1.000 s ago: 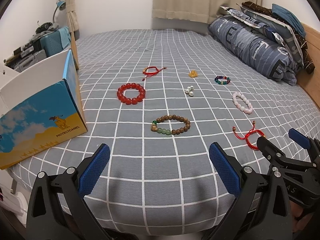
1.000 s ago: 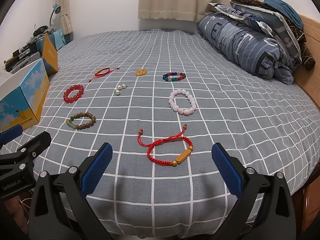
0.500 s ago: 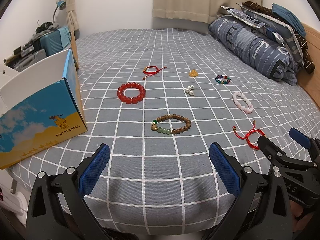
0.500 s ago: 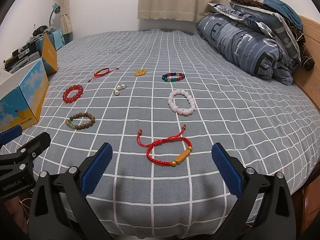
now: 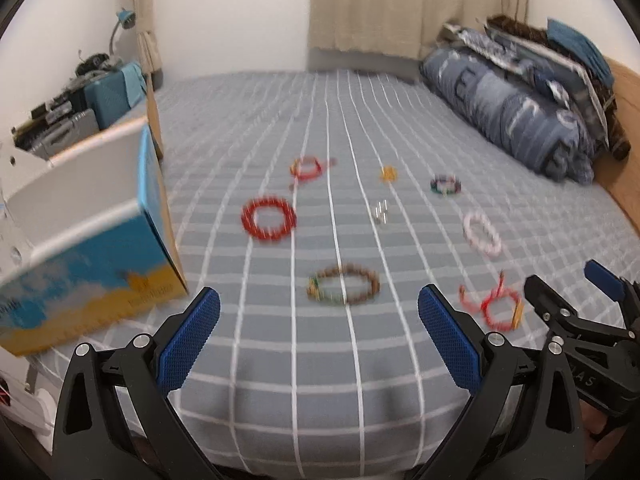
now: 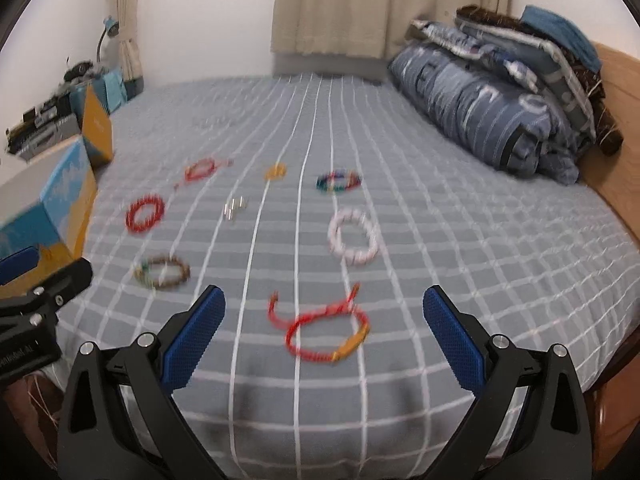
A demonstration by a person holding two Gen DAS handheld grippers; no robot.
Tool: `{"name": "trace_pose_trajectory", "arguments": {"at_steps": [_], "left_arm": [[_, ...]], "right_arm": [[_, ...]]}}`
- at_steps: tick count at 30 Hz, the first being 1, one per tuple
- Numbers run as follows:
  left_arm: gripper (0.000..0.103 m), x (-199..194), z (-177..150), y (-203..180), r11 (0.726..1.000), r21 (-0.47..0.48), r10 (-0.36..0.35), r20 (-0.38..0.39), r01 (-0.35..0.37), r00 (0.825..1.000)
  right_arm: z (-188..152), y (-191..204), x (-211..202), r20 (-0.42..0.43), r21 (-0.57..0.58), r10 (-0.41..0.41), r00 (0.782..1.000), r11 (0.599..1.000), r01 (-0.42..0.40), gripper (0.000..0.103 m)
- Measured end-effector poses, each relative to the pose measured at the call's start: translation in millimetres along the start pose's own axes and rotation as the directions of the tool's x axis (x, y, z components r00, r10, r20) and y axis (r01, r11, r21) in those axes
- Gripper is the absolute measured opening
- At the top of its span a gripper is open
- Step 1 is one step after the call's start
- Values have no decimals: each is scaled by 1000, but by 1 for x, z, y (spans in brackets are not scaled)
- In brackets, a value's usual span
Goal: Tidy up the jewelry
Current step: 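Grasp the red bead bracelet with the left tool while the right tool grasps the pink-white bracelet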
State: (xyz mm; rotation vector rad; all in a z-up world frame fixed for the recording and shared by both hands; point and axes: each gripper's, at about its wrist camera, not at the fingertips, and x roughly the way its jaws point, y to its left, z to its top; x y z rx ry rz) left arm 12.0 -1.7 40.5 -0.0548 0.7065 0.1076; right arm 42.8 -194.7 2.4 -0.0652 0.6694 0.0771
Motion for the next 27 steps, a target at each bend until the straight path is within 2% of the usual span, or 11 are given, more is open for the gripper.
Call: {"name": "trace_pose_trajectory", "arguments": {"at_steps": [3,7,12,20,25,27], "left_arm": [[97,-5,33,1,1000,7,-6,13,6,1000],[97,7,70,1,999,36,9,-3,-9,1000],[97,58,99,12,1000,5,16,-89,-16,996],[97,156,100,33,998,-20,51,-216,-56,975],[97,209,83,59,994,-52,75,-310,-96,948],[96,224,76,66,993,-74,59,-336,-88,940]], "right_arm": [[31,-7,-3,6,10,24,1000,1000,-24,96],[68,-7,19,-46,-13,29,999,999,-30,96],[92,-2,73,-166,-46,10,986,999,-18,96],[82,-2,159,-298,-36,6,955,999,-17,95],[59,-8,200,-384,-42,2,923,999,-20,95],[53,-11,208,-407,-30,8,913,999,-23,92]]}}
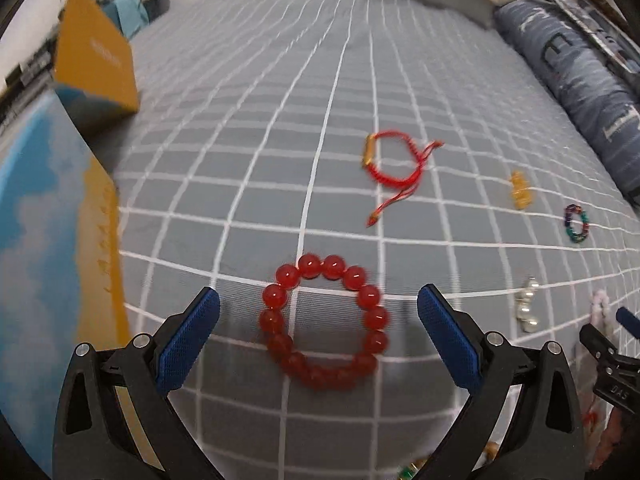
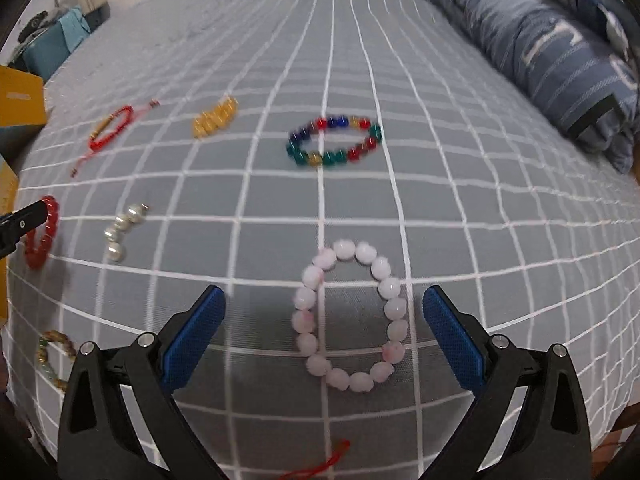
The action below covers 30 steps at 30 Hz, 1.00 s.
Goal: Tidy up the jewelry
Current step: 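Grasp the red bead bracelet with the left tool while the right tool grasps the pink-white bracelet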
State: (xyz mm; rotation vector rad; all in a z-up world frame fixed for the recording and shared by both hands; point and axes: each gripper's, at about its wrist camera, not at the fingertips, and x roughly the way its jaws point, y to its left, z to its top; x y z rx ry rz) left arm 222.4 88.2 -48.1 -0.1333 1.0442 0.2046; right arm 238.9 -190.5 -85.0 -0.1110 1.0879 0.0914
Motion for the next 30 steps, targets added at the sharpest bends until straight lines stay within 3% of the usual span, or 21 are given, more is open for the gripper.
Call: {"name": "trace_pose_trajectory", "arguments": {"at_steps": [3,5,7,9,11,12,22,23,24,30], "left_arm": [[96,14,-2,1,1000,11,-14,-31,14,999],[91,15,-3,1,1000,12,-15,-24,15,1000],[71,14,-2,0,999,18,-32,-16,32,999],[45,11,-3,1,999,17,-43,-16,44,999],[29,8,-3,4,999,8,-51,-22,52,998],[26,7,-3,4,998,6,-56,-25,56,998],[25,0,-7,5,996,4,-84,5,84,996],[24,-1,-7,5,996,5,-85,8,85,996],[13,-4,-7,4,996,7,-85,13,84,996],[13,-13,-8,5,996,17,-91,38,90,995]], "right_arm": [[-1,-3,7,-21,15,33,999,999,-33,88],[-2,-3,8,-22,15,45,999,999,-45,80],[-3,-2,8,-20,14,55,998,998,-55,70],[-2,-1,6,-16,14,64,998,998,-64,56],[-3,-1,3,-10,14,67,998,998,-67,30],[-3,-2,2,-11,17,72,997,997,-72,24],[-3,-8,-11,36,46,104,994,993,-105,16],[-4,-9,-13,44,45,105,994,993,-107,9],[-4,-8,-16,56,45,108,993,993,-111,9],[-3,-10,-26,100,46,111,989,992,-116,9]]}}
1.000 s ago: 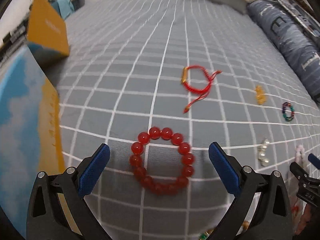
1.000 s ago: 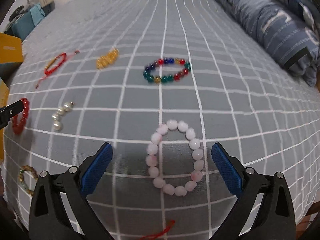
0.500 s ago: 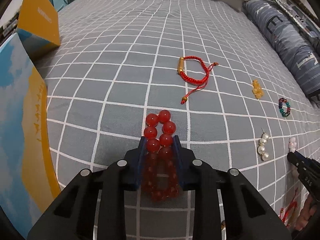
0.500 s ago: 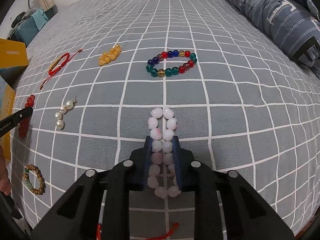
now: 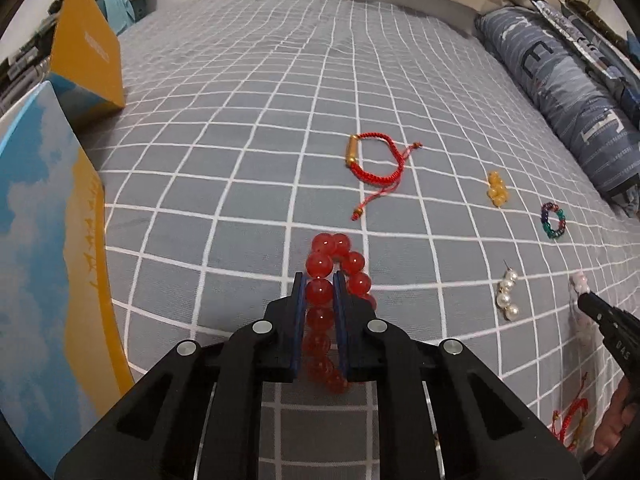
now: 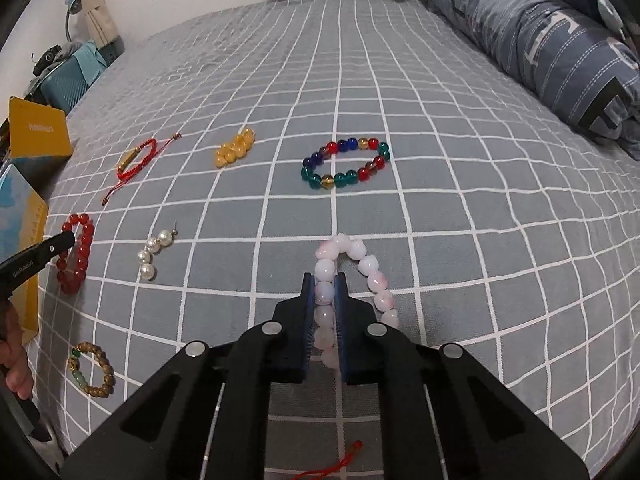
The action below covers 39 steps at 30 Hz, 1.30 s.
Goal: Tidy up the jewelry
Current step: 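Grasp the red bead bracelet with the left tool while the right tool grasps the pink-white bracelet, then carry both held bracelets over the open white box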
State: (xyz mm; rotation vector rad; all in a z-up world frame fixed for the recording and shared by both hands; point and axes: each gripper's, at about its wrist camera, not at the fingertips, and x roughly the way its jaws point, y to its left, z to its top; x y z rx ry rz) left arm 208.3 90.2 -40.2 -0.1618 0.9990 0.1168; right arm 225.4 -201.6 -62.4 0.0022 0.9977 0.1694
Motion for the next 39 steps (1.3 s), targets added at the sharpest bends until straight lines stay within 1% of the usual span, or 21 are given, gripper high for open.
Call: {"name": "trace_pose_trajectory", "arguments": {"at_steps": [2,11,22,29,32,39], "left_arm": [[13,-2,-1,-1,1000,5,7,8,-7,1000],[13,-26,-1,-12,999,33,-9,72,6,997],[13,-61,-10,-20,998,56,-26,136,18,990],[13,-91,-14,-23,997,66,-37,185,25,982],[13,-104,-18,-22,997,72,-40,206,26,978],[13,-130,-27,-23,996,88,-24,249,2,968]], "right_arm": [[0,-2,-4,10,2,6,1000,1000,-6,9],[3,-2,-15,54,11,9,999,1000,-10,9],[0,1,-45,135,19,20,991,1000,-23,9],[0,10,-73,193,6,33,981,999,-35,9],[-2,15,-82,204,-7,36,978,999,-35,9],[-5,22,-100,219,-17,29,975,1000,-26,9]]}}
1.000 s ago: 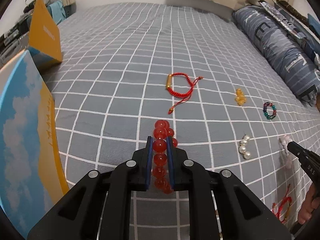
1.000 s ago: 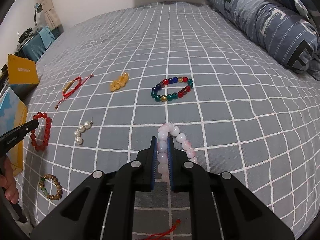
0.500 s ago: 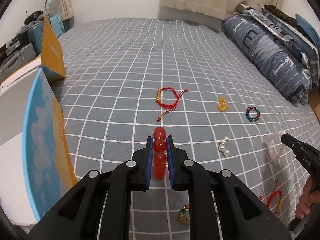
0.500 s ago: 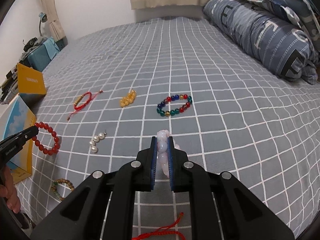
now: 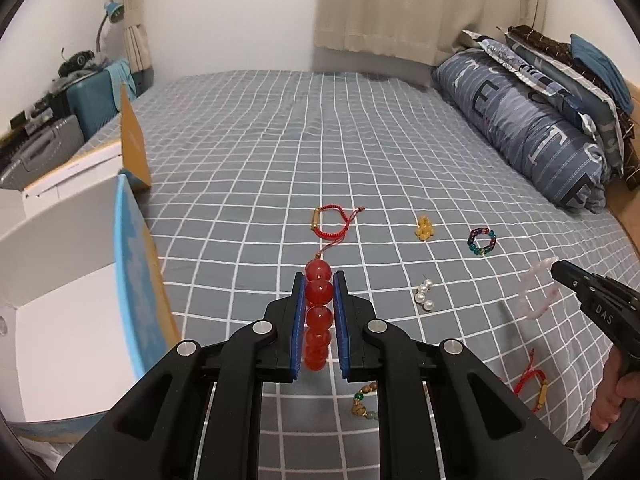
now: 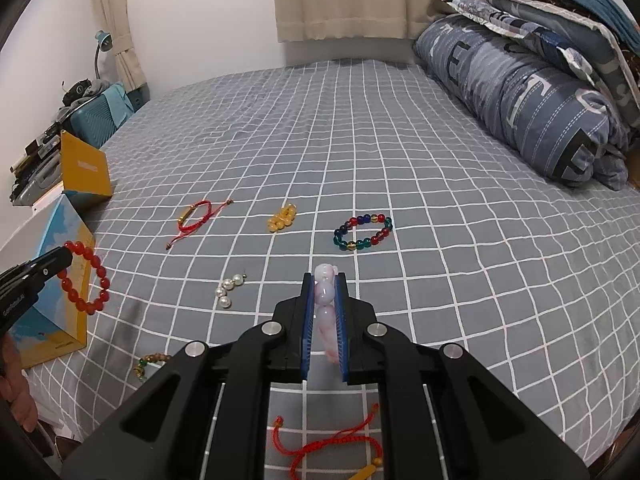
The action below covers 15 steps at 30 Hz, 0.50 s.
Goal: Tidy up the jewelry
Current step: 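Carry both held bracelets over the open white box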
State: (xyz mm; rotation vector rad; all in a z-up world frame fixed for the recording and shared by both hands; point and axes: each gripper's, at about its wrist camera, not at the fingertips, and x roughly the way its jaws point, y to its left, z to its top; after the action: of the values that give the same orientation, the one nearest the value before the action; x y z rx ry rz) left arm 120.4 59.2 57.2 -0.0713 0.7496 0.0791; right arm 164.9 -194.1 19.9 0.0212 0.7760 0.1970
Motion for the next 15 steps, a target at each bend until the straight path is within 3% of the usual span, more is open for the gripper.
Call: {"name": "trace_pose_trajectory", "arguments": {"at_steps": [15], "left_arm": [[13,-42,-2,11,999,7,37,37,-37,999]], "right_arm": [[0,13,-35,25,-13,1,1000,1000,-1,9]]}}
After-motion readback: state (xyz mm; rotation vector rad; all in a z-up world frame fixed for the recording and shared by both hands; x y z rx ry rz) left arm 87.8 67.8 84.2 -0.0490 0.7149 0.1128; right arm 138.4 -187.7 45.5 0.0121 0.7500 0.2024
